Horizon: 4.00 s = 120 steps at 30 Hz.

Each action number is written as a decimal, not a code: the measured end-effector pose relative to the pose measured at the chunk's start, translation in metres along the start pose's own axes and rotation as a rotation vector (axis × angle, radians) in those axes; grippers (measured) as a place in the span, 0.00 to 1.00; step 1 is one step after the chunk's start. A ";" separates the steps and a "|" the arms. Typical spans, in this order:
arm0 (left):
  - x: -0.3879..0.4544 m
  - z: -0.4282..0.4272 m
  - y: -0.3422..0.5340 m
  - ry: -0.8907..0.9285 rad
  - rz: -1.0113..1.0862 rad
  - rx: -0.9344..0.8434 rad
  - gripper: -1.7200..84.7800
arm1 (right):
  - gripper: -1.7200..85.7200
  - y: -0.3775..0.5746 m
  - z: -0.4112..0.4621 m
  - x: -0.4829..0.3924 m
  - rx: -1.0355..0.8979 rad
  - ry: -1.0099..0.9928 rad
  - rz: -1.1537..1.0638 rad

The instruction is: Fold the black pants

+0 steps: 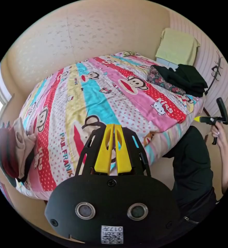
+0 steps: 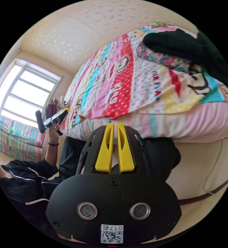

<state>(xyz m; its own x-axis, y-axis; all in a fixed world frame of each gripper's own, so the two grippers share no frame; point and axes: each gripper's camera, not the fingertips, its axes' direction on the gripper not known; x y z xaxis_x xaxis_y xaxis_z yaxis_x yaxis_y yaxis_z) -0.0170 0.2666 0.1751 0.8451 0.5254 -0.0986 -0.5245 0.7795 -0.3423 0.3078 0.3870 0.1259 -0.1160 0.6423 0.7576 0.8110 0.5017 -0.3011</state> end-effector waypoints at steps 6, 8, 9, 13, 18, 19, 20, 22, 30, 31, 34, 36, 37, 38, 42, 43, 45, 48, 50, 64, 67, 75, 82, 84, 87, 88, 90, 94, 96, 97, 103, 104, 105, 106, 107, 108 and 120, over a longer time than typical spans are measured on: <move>0.063 0.062 0.020 -0.158 0.050 0.060 0.01 | 0.11 -0.005 -0.168 0.124 0.359 0.153 0.246; 0.063 0.061 0.016 -0.143 0.042 0.036 0.01 | 0.12 -0.011 -0.211 0.158 0.465 0.183 0.323; 0.056 0.060 0.014 -0.094 0.012 0.029 0.01 | 0.12 -0.019 -0.235 0.177 0.526 0.181 0.345; 0.046 0.058 0.017 -0.017 -0.043 0.036 0.01 | 0.15 -0.053 -0.280 0.243 0.626 0.071 0.485; 0.070 0.054 0.023 -0.134 0.007 0.045 0.01 | 0.17 -0.051 -0.258 0.304 0.786 -0.409 0.662; 0.072 0.053 0.024 -0.142 0.009 0.047 0.01 | 0.15 -0.047 -0.252 0.306 0.854 -0.501 0.700; 0.073 0.052 0.026 -0.151 0.013 0.049 0.01 | 0.13 -0.045 -0.250 0.304 0.889 -0.533 0.718; 0.072 0.051 0.028 -0.146 0.011 0.049 0.01 | 0.11 -0.053 -0.254 0.288 0.958 -0.662 0.672; 0.063 0.045 0.044 -0.139 0.006 0.060 0.01 | 0.05 -0.177 -0.294 0.127 0.722 -0.681 0.446; 0.061 0.044 0.046 -0.132 0.004 0.060 0.01 | 0.05 -0.197 -0.293 0.091 0.652 -0.605 0.425; 0.043 0.036 0.055 -0.054 -0.041 0.076 0.01 | 0.04 -0.242 -0.275 -0.002 0.492 -0.470 0.323; 0.020 0.026 0.063 0.044 -0.120 0.063 0.01 | 0.04 -0.258 -0.261 -0.052 0.434 -0.462 0.248; 0.015 0.023 0.065 0.068 -0.136 0.060 0.01 | 0.04 -0.267 -0.256 -0.088 0.407 -0.453 0.178; 0.006 0.016 0.073 0.101 -0.164 0.058 0.01 | 0.04 -0.271 -0.255 -0.107 0.396 -0.441 0.139; -0.010 -0.025 0.105 0.131 -0.199 0.136 0.01 | 0.04 -0.282 -0.239 -0.263 0.233 -0.333 -0.347; -0.012 -0.033 0.109 0.132 -0.202 0.153 0.01 | 0.04 -0.277 -0.229 -0.303 0.183 -0.336 -0.477; -0.023 -0.066 0.129 0.124 -0.238 0.226 0.01 | 0.04 -0.269 -0.212 -0.345 0.139 -0.339 -0.568; -0.044 -0.104 0.158 0.131 -0.311 0.332 0.01 | 0.05 -0.273 -0.166 -0.349 0.118 -0.373 -0.464; -0.059 -0.118 0.174 0.145 -0.349 0.356 0.01 | 0.05 -0.279 -0.121 -0.330 0.079 -0.340 -0.460; -0.077 -0.139 0.197 0.281 -0.330 0.299 0.01 | 0.15 -0.099 0.019 -0.220 0.028 0.132 -0.386; -0.047 -0.143 0.173 0.241 -0.238 0.268 0.01 | 0.11 -0.078 0.027 -0.195 0.040 0.115 -0.290; 0.047 -0.119 0.132 -0.147 -0.002 0.016 0.01 | 0.12 -0.070 0.086 -0.188 -0.043 0.004 -0.093; 0.048 -0.117 0.122 -0.199 0.014 -0.026 0.01 | 0.13 -0.046 0.108 -0.271 0.047 0.319 -0.292; 0.041 -0.109 0.116 -0.160 0.011 -0.085 0.01 | 0.12 -0.038 0.111 -0.296 0.054 0.388 -0.432; 0.033 -0.101 0.114 -0.117 -0.002 -0.115 0.01 | 0.09 -0.021 0.124 -0.329 0.095 0.613 -0.616; 0.031 -0.100 0.114 -0.109 -0.005 -0.117 0.01 | 0.08 -0.015 0.132 -0.340 0.140 0.740 -0.663; 0.025 -0.093 0.110 -0.070 -0.020 -0.128 0.01 | 0.07 -0.010 0.143 -0.353 0.162 0.828 -0.737; 0.016 -0.087 0.106 0.009 -0.041 -0.137 0.01 | 0.08 -0.017 0.149 -0.374 0.025 0.573 -0.792; 0.011 -0.085 0.106 0.039 -0.050 -0.133 0.01 | 0.10 -0.017 0.155 -0.377 0.046 0.644 -0.758; 0.009 -0.085 0.106 0.041 -0.053 -0.132 0.01 | 0.11 -0.016 0.158 -0.378 0.075 0.692 -0.745; -0.011 -0.077 0.107 0.062 -0.089 -0.140 0.01 | 0.11 -0.032 0.167 -0.384 0.071 0.749 -0.767; -0.015 -0.076 0.107 0.080 -0.100 -0.135 0.01 | 0.11 -0.034 0.168 -0.385 0.066 0.756 -0.772; -0.020 -0.075 0.107 0.100 -0.109 -0.128 0.01 | 0.11 -0.037 0.170 -0.386 0.058 0.759 -0.783; -0.022 -0.075 0.108 0.109 -0.112 -0.123 0.01 | 0.10 -0.039 0.171 -0.387 0.051 0.755 -0.792; -0.025 -0.074 0.108 0.124 -0.115 -0.115 0.01 | 0.10 -0.040 0.173 -0.388 0.045 0.754 -0.794; -0.028 -0.074 0.108 0.129 -0.117 -0.110 0.01 | 0.09 -0.041 0.178 -0.388 0.025 0.755 -0.804; -0.058 -0.077 0.115 0.183 -0.070 -0.004 0.01 | 0.03 -0.081 0.071 -0.458 0.308 0.604 -0.840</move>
<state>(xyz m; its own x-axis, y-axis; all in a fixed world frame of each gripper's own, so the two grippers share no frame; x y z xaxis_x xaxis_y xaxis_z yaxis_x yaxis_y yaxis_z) -0.1185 0.2995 0.0693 0.8844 0.3987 -0.2426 -0.4636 0.8105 -0.3581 0.2545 0.0927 -0.2377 -0.1975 -0.3251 0.9248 0.4151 0.8269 0.3794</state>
